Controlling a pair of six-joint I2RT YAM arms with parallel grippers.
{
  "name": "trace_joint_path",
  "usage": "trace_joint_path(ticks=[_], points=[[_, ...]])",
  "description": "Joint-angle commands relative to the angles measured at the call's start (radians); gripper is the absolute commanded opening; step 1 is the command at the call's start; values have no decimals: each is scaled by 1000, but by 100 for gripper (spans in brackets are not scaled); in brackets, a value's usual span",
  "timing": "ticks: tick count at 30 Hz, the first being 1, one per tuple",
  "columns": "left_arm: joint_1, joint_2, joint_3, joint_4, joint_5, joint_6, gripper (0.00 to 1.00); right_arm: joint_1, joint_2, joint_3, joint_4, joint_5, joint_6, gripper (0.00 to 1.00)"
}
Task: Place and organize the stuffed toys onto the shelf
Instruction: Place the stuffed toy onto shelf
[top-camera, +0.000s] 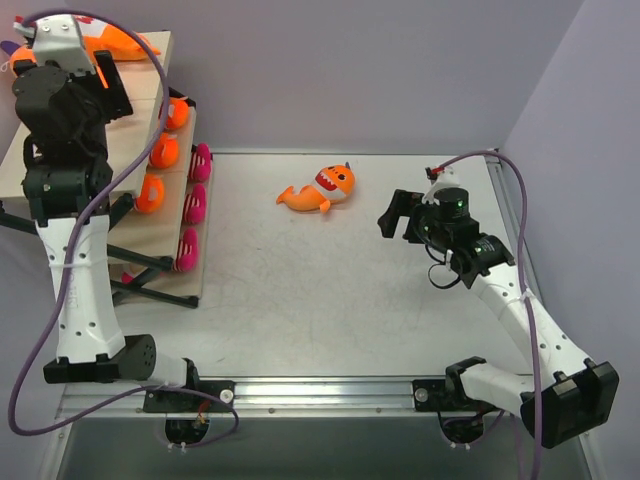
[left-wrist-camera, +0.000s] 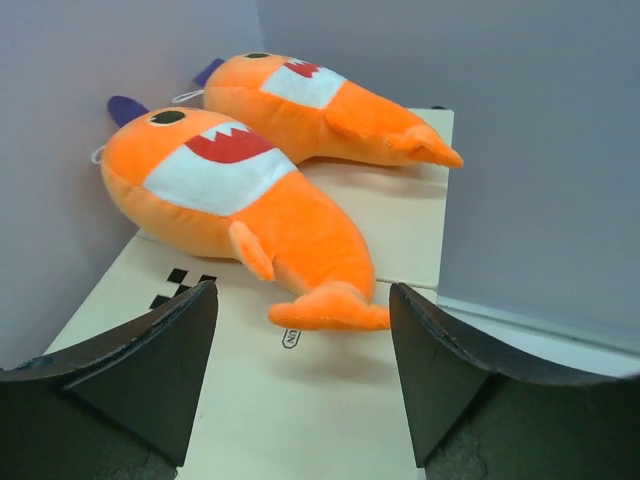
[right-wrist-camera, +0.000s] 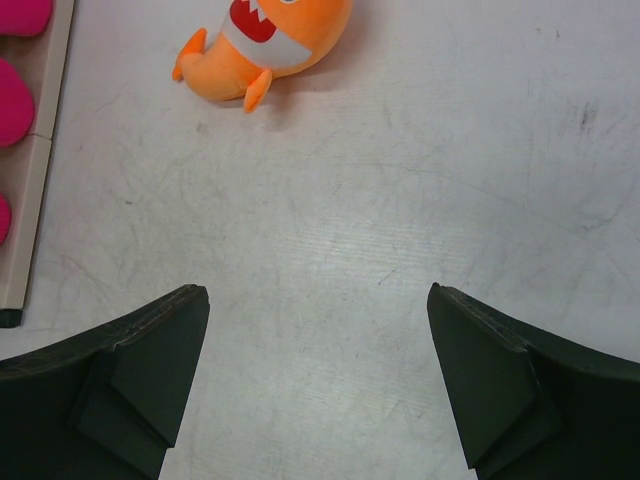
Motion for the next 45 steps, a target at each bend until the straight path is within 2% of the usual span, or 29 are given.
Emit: trace_joint_path(ticks=[1, 5, 16, 22, 32, 34, 37, 43, 45], points=[[-1, -68, -17, 51, -142, -199, 78, -6, -45, -1, 53, -34, -15, 95], [-1, -100, -45, 49, -156, -273, 78, -5, -61, -29, 76, -45, -12, 95], [15, -71, -42, -105, -191, -456, 79, -5, -115, -72, 93, -48, -16, 95], [61, -33, -46, -119, -129, -514, 79, -5, -130, -90, 101, -48, -21, 95], [62, 62, 4, -130, -105, -559, 77, -5, -146, -107, 107, -31, -33, 95], [61, 69, 7, -119, -107, -559, 74, -6, -147, -108, 108, -30, -36, 95], [62, 88, 18, -113, -105, -557, 62, -3, -146, -108, 110, -28, -38, 95], [62, 111, 33, -93, -95, -557, 48, -3, -141, -105, 113, -26, -39, 95], [62, 121, 36, -83, -89, -556, 39, -5, -135, -102, 111, -25, -41, 95]])
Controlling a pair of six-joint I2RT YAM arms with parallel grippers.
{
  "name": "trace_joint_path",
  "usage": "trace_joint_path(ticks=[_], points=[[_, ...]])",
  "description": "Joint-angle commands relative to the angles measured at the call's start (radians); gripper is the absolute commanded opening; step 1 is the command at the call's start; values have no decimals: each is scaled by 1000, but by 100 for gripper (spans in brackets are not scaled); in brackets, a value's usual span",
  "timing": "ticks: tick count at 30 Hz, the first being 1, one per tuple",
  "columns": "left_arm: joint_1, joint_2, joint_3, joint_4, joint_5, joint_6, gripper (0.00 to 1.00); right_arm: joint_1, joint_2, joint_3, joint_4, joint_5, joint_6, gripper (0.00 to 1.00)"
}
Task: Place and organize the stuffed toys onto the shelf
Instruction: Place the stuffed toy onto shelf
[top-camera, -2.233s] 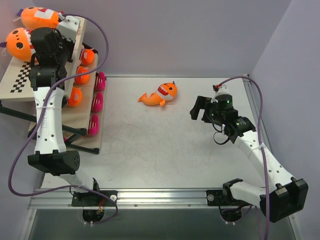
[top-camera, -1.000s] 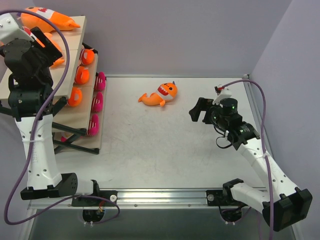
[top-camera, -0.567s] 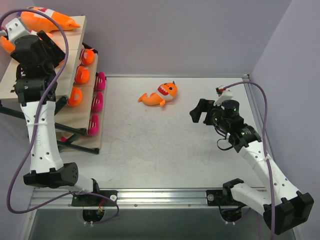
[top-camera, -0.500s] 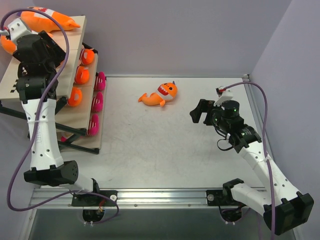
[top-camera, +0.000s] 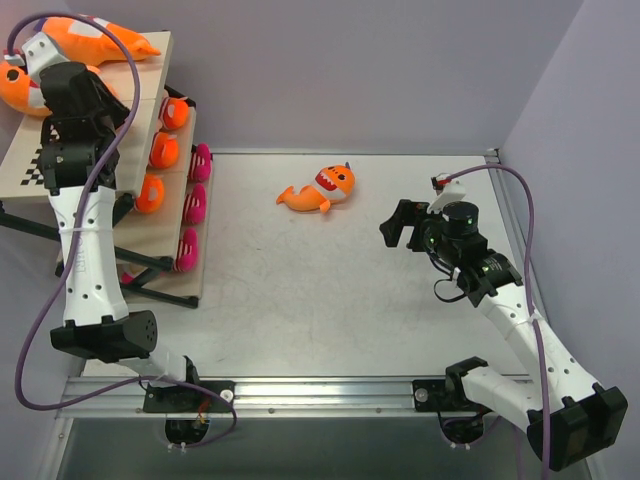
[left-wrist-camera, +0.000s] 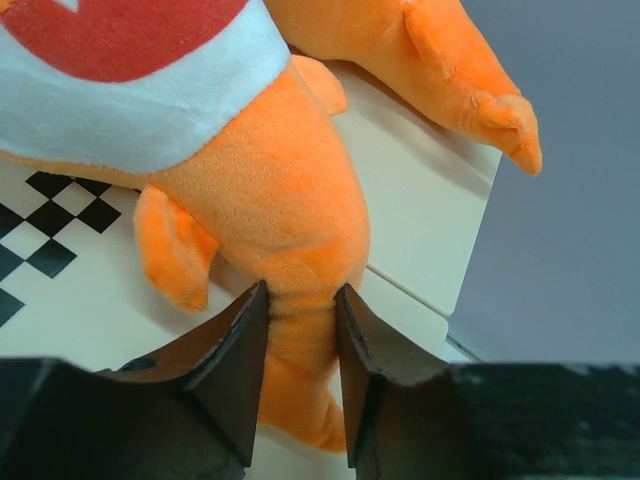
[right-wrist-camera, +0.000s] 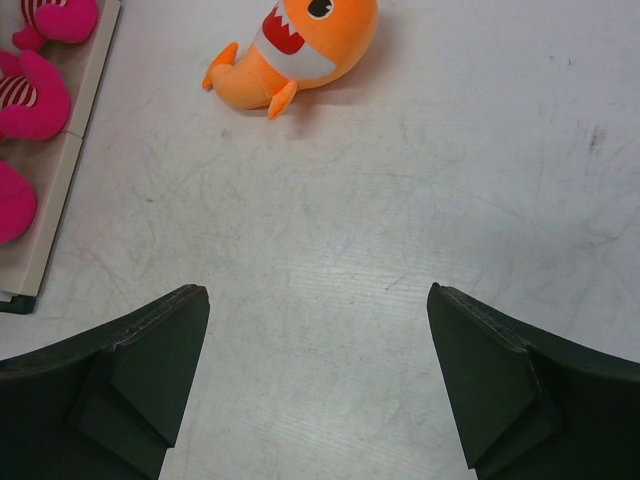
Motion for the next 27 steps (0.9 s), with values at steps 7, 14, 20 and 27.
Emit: trace_joint_path(ticks=[7, 14, 20, 27], points=[[6, 66, 73, 44, 31, 4, 25, -5, 4, 6, 35, 14, -11, 95], [6, 107, 116, 52, 63, 5, 3, -6, 13, 14, 31, 17, -11, 95], [6, 168, 198, 46, 124, 12, 2, -6, 24, 21, 29, 22, -10, 95], [4, 216, 242, 55, 137, -7, 3, -8, 38, 32, 25, 23, -10, 95]])
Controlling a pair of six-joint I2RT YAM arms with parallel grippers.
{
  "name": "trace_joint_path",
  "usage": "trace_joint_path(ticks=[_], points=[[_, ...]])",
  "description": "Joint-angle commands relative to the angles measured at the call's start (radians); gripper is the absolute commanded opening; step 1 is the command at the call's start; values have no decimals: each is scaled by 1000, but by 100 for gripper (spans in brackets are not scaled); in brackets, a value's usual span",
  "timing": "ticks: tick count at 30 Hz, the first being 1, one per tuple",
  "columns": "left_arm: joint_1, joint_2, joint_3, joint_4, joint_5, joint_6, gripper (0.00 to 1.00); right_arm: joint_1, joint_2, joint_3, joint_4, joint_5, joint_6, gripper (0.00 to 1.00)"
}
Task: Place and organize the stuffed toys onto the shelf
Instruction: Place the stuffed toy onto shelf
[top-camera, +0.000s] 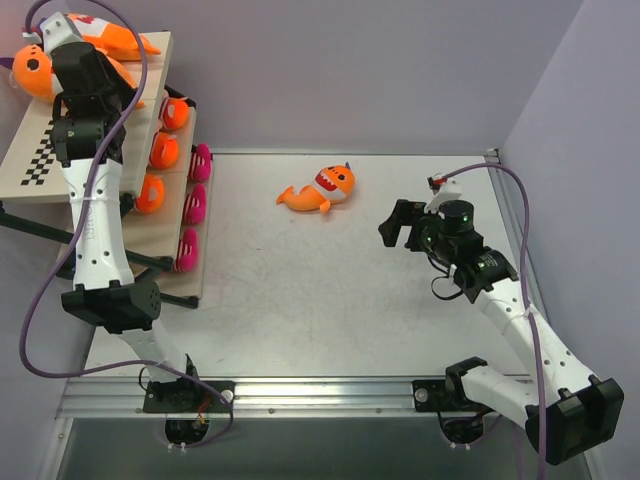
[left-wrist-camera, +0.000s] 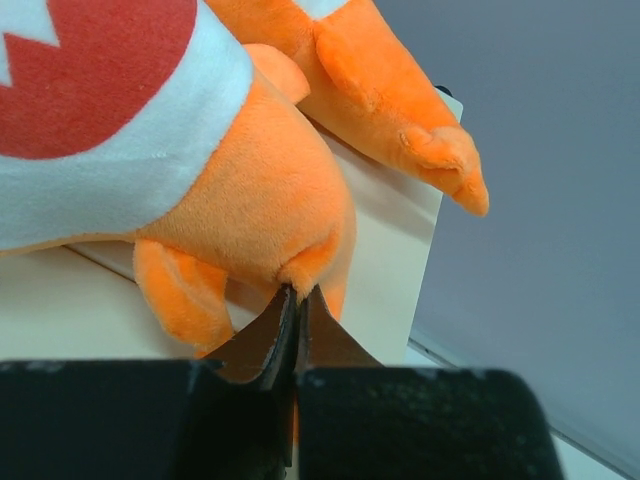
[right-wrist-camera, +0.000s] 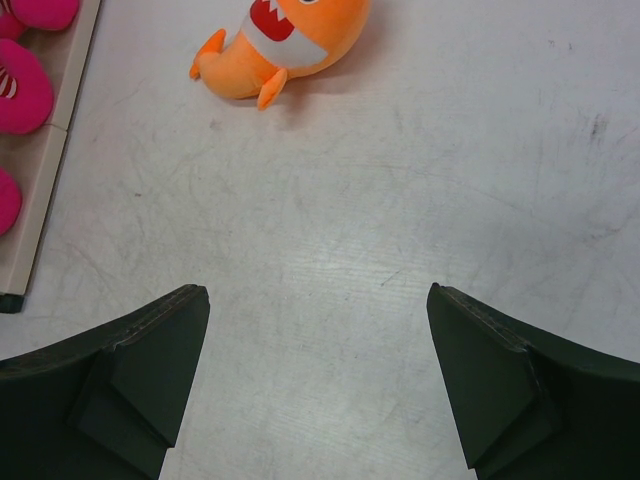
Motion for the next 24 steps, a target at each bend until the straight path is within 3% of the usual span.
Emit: trace_joint_path(ticks=[1, 9, 24], points=[[6, 18, 44, 28, 29, -13, 3, -8, 7, 32, 23, 17, -8, 95], [4, 24, 34, 79, 0, -68, 8, -11, 14, 33, 23, 14, -3, 95], [3, -74, -117, 206, -78, -122, 44, -14, 8, 33, 18, 14, 3, 95]])
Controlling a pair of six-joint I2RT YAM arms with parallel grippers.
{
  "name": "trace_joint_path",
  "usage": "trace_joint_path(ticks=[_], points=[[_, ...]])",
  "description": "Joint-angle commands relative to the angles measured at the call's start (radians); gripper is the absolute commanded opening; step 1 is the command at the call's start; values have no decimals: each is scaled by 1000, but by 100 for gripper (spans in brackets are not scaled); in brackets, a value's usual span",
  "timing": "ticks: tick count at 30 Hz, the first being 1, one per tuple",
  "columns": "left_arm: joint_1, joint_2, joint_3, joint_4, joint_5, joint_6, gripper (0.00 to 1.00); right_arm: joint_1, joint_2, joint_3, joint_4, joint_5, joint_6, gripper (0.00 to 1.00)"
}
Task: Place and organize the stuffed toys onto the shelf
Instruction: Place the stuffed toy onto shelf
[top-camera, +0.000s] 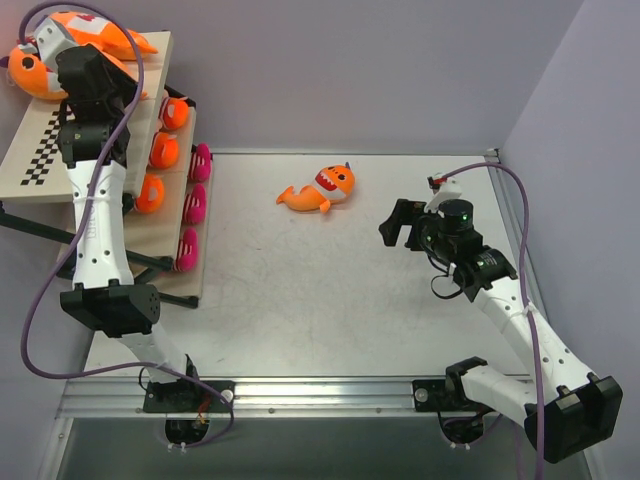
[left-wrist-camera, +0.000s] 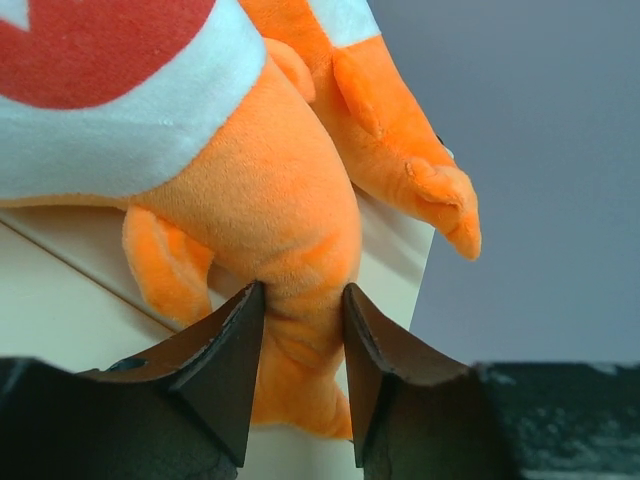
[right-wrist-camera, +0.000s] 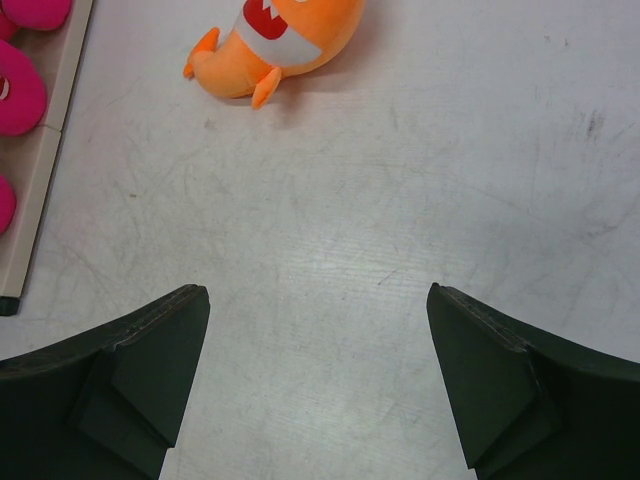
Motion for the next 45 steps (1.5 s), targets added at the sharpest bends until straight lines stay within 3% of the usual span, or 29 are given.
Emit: trace_joint_path(ticks=[1, 13, 22, 29, 35, 45], points=[[3, -66, -12, 62, -23, -9, 45, -6, -4, 32, 20, 13, 3, 95], [3, -142, -35, 101, 35, -11, 66, -7, -36, 32, 8, 8, 18, 95], [2, -275, -99, 96, 129, 133, 82, -6, -67, 32, -3, 12, 29, 94], [-34, -526, -460, 294, 397, 303, 97, -7, -73, 18, 0, 17, 69, 94], [-213, -740, -721, 280, 463, 446, 94, -9, -119, -4, 2, 43, 91, 94], [-403, -1013, -1057, 153, 552, 514, 94, -9, -187, -77, 69, 63, 175, 95]])
